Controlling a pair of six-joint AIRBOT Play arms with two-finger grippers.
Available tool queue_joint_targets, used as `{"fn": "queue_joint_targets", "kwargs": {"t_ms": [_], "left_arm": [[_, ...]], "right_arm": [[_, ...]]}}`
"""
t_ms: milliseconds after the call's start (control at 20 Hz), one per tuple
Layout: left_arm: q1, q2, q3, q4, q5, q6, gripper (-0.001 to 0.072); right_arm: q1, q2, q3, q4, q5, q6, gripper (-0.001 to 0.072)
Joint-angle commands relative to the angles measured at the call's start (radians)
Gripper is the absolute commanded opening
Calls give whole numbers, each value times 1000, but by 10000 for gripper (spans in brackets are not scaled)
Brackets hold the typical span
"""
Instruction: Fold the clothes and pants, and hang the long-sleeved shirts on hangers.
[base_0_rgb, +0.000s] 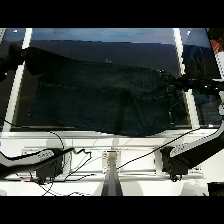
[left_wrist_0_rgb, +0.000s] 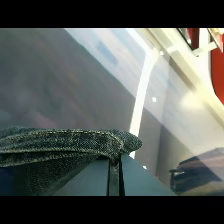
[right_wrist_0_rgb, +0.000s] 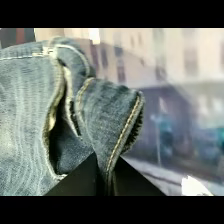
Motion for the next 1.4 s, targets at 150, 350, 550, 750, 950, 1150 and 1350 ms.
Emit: {"fn": "queue_joint_targets", "kwargs": {"t_ms": [150,350,550,750,950,1150,1350], "left_arm": [[100,195,1,146,-194,-5,25],[147,352,1,549,-331,-294,24],[145,304,1,724,-397,-398,23],[81,67,1,696,-224,-389,25],[0,-162,2,460,141,-333,26],[-55,-242,28,319,387,-288,26],[-125,-261,71,320,513,-171,27]], "right_arm": [[-73,169,0,-60,-200,-58,35],[-103,277,0,-256,-192,-60,35],[-75,280,0,-285,-209,-58,35],[-2,274,-1,-284,-360,-56,35],[71,220,-1,-284,-538,-37,35],[127,172,-1,-283,-689,-5,35],[153,171,-1,-278,-776,-4,35]]}}
